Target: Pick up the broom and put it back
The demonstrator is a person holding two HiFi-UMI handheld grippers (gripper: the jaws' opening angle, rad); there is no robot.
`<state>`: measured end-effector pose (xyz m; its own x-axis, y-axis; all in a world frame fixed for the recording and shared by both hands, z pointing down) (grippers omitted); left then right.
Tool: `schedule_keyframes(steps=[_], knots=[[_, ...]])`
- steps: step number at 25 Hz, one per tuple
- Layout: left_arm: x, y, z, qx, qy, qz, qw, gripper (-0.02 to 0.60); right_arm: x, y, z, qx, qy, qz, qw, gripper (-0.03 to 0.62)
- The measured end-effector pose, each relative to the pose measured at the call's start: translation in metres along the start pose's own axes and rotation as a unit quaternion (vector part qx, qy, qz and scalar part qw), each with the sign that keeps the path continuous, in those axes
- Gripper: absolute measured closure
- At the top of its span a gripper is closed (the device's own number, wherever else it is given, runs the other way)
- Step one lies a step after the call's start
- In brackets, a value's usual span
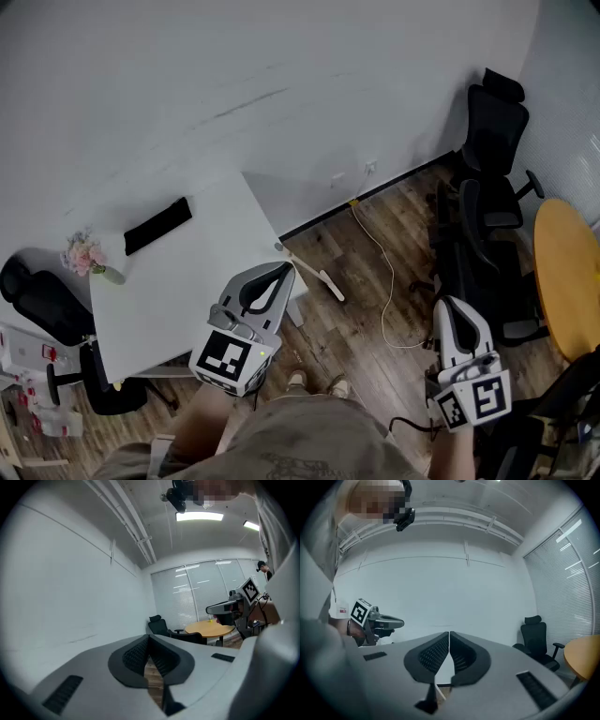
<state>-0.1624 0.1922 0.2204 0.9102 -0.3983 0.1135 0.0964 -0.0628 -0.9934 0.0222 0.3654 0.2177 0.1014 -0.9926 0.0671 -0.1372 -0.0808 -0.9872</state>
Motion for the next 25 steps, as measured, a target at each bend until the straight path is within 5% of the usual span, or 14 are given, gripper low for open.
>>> schedule_keyframes(steps=[20,23,25], knots=[[0.020,0.010,0.024,0.015,0.036,0.008,0.9992,0.565,-0.011,0.007,0.050,0.023,0.007,0.058,0.998,0.560],[0.023,0.015,0.022,0.019,0.043,0.012,0.9988,0.565,-0.006,0.014,0.055,0.022,0.006,0.073,0.997,0.428],[0.026,0.017,0.019,0.023,0.048,0.012,0.9985,0.565,-0.002,0.015,0.058,0.021,0.007,0.075,0.997,0.424]])
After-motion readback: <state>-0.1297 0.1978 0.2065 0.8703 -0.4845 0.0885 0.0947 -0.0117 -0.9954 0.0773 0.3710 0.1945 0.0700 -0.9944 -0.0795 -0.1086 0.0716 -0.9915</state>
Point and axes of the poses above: the fingertips, and each gripper's own axes: x forward along the fingers, z to its right, y out of its top, the point moved 2 cm from there along -x, backward along the fingers, and after that the axes turned 10 degrees about -x, right-handed, at the moved point
